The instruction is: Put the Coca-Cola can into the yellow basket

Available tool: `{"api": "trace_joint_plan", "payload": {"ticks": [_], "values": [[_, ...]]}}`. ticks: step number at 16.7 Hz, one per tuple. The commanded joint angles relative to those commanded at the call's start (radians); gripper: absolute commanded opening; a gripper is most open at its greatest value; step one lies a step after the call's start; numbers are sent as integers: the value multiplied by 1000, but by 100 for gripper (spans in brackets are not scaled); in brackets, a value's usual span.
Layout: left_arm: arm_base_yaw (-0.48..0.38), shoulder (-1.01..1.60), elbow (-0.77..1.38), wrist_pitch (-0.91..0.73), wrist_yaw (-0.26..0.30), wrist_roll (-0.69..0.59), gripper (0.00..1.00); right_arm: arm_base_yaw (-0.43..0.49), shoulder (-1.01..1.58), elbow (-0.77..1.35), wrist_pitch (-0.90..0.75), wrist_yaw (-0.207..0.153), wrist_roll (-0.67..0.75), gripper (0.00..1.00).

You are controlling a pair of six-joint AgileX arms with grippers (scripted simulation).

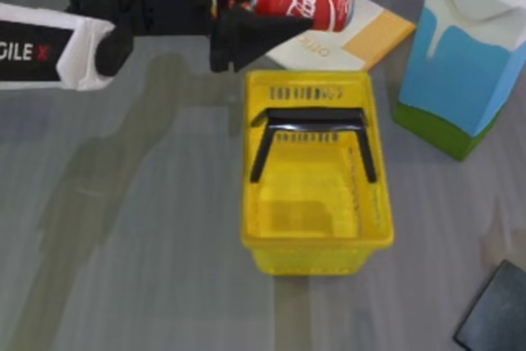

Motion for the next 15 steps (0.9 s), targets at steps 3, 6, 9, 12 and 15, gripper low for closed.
{"api": "trace_joint_plan", "payload": {"ticks": [3, 6, 9, 12, 15], "values": [[2, 37, -8, 41, 3, 0, 0, 0, 0, 0, 0, 0, 0, 100], [7, 123, -35, 164, 7, -3, 0, 0, 0, 0, 0, 0, 0, 100], [16, 210, -66, 290, 6, -6, 0, 0, 0, 0, 0, 0, 0, 100], [20, 243, -80, 329, 3, -7, 0, 0, 0, 0, 0, 0, 0, 100], [20, 243, -80, 329, 3, -7, 0, 0, 0, 0, 0, 0, 0, 100]]}}
